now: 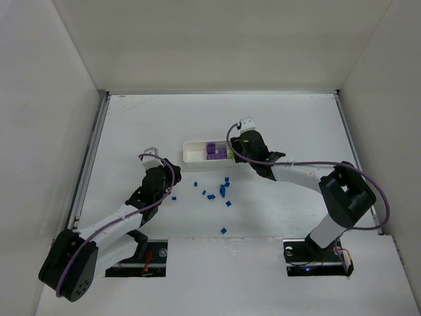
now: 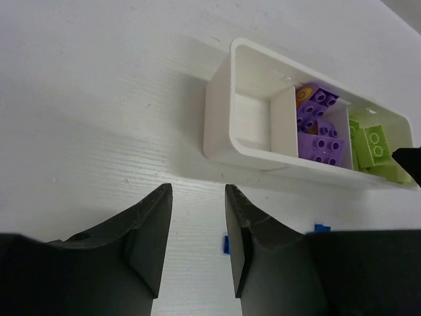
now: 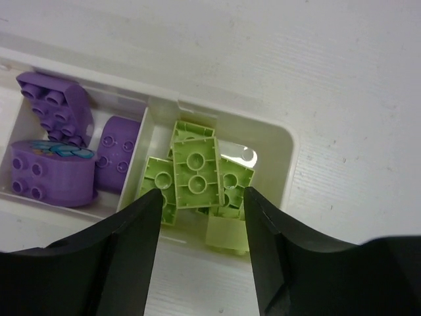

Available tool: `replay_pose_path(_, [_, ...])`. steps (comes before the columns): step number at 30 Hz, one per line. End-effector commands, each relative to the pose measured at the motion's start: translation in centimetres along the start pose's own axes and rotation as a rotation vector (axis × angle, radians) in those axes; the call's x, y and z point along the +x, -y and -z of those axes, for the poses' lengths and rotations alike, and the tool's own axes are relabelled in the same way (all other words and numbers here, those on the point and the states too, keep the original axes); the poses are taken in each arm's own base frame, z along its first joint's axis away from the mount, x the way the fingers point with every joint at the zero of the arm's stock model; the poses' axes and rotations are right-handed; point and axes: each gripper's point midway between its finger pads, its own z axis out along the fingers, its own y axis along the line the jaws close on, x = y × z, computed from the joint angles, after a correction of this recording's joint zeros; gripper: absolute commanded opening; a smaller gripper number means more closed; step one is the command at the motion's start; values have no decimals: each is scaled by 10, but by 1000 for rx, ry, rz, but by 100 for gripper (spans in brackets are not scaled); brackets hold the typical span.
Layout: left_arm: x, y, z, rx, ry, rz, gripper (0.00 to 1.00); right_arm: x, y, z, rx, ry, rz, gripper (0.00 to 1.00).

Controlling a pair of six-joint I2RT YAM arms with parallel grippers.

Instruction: Sort the legos into containers by color

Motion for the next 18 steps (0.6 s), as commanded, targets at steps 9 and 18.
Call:
replay_pose_path(9, [-9,-18,42,-183,12,-179,28,-33,-7,76,-38,259,-215,25])
replay_pose_path(18, [32,-34,60,-321,-113,-225,36,-3,-33,77,-112,214,-240,24])
